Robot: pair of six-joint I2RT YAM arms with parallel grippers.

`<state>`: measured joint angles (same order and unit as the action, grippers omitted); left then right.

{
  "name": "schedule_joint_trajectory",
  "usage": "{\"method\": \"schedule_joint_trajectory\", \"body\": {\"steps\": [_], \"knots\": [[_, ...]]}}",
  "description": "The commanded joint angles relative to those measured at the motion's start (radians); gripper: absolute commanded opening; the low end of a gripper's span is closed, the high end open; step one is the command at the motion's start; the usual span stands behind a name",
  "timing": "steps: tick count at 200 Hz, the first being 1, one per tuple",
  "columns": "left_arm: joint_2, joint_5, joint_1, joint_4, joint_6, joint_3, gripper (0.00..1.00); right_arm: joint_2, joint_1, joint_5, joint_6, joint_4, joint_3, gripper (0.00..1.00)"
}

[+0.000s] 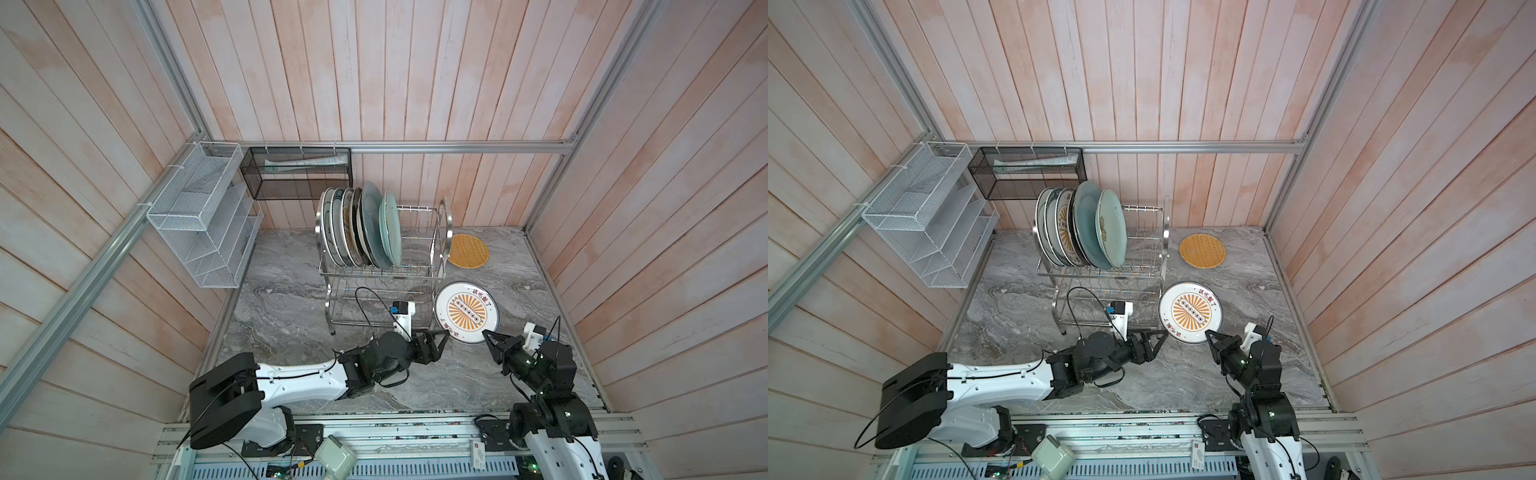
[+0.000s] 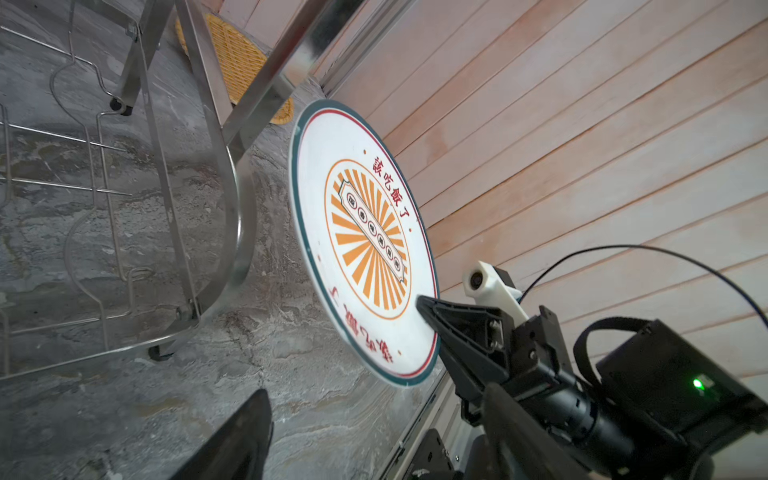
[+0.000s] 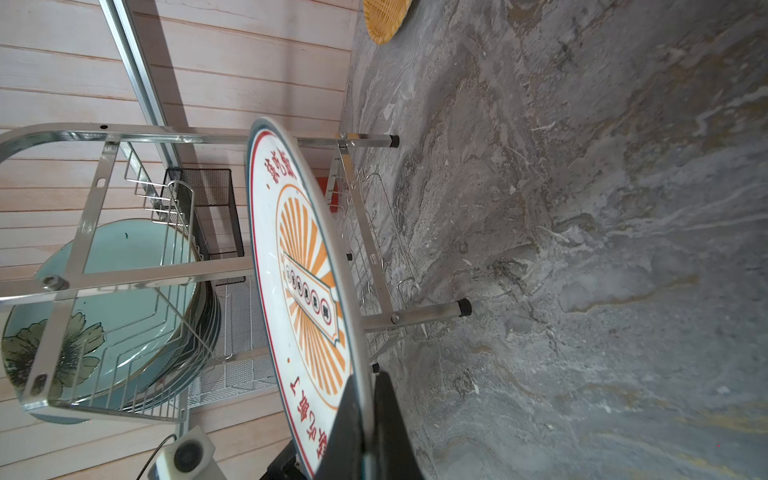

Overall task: Load the plates into the dish rack
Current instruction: 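Drag the white plate toward the robot with the right gripper while the left approaches, then grasp the raised white plate edge with the left gripper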

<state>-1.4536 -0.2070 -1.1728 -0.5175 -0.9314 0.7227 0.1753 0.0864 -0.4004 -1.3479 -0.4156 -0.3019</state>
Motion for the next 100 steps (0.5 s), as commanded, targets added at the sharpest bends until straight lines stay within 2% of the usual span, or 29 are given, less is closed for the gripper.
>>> {"method": "schedule_joint_trajectory", "body": {"steps": [1,20,56,87,100], "knots": [[-0.057,-0.043,-0.001,-0.024,-0.071,0.058,0.72,-0.026,0.019,0.026,-0.022,0.02,-0.039,0.0],[-0.098,-0.087,-0.001,0.04,-0.138,0.106,0.65,-0.033,0.023,0.02,-0.027,0.017,-0.041,0.0],[-0.156,-0.109,-0.001,0.01,-0.188,0.141,0.56,-0.034,0.024,0.009,-0.025,0.015,-0.051,0.0],[-0.203,-0.099,-0.001,-0.026,-0.238,0.165,0.29,-0.036,0.026,-0.007,-0.02,0.015,-0.052,0.0],[-0.211,-0.102,-0.001,-0.054,-0.273,0.158,0.21,-0.038,0.027,-0.009,-0.015,0.011,-0.052,0.0]]}}
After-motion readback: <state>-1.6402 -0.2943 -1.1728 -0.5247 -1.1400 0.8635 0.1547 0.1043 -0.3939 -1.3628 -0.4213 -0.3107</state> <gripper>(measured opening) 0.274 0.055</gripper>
